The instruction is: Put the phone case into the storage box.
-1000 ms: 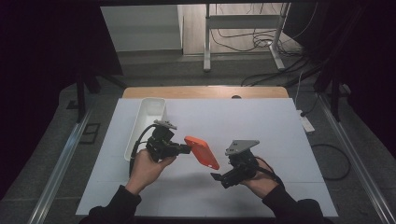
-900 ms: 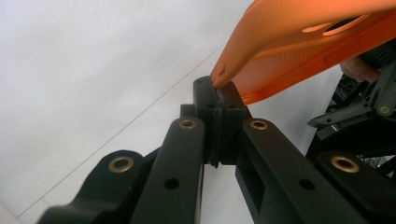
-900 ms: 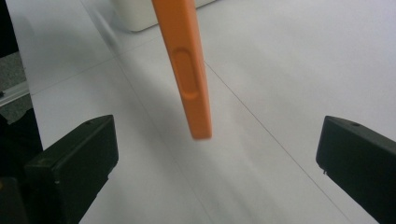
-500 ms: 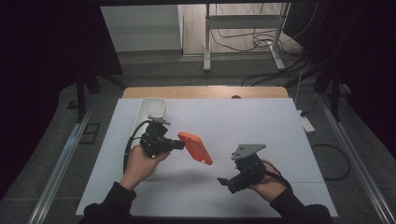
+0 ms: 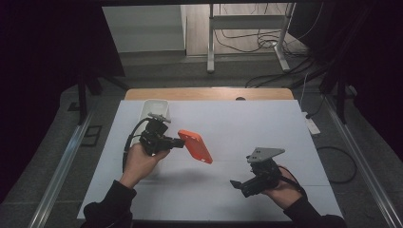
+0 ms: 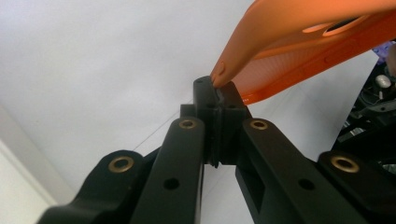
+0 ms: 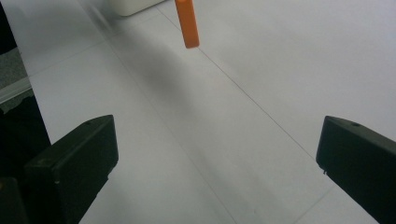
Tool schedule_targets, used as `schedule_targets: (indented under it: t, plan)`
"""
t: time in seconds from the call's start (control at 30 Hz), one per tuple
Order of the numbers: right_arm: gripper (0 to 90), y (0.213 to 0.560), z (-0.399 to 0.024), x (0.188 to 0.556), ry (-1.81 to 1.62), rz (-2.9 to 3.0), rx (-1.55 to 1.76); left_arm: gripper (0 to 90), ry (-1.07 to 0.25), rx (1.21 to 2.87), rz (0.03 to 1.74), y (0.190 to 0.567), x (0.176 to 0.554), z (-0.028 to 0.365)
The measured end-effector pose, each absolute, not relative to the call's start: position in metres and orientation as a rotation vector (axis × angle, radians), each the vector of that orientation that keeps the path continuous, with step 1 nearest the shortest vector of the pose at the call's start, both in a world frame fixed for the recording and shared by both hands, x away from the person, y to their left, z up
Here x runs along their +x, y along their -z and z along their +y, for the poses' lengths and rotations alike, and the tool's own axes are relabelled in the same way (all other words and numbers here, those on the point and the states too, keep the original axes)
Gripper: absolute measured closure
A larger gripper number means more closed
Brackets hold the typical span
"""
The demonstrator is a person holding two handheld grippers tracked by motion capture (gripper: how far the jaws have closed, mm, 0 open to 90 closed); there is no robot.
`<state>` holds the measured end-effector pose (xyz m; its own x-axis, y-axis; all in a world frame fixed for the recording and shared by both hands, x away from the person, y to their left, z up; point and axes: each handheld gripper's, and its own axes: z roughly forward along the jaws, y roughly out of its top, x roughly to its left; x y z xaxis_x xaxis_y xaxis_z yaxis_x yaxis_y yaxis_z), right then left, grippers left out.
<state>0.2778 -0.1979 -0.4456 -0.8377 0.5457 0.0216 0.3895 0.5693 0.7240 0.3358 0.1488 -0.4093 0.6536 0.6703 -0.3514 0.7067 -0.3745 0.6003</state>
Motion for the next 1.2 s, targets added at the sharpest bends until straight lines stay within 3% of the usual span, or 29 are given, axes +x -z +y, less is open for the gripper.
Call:
schedule_targets:
  t: [1.2]
  plan:
    - [0.0,0.443,-0.266,0.261,-1.121,2.464,0.978,89.1,-0.035,2.119,1.157,0.371,0.362,0.178]
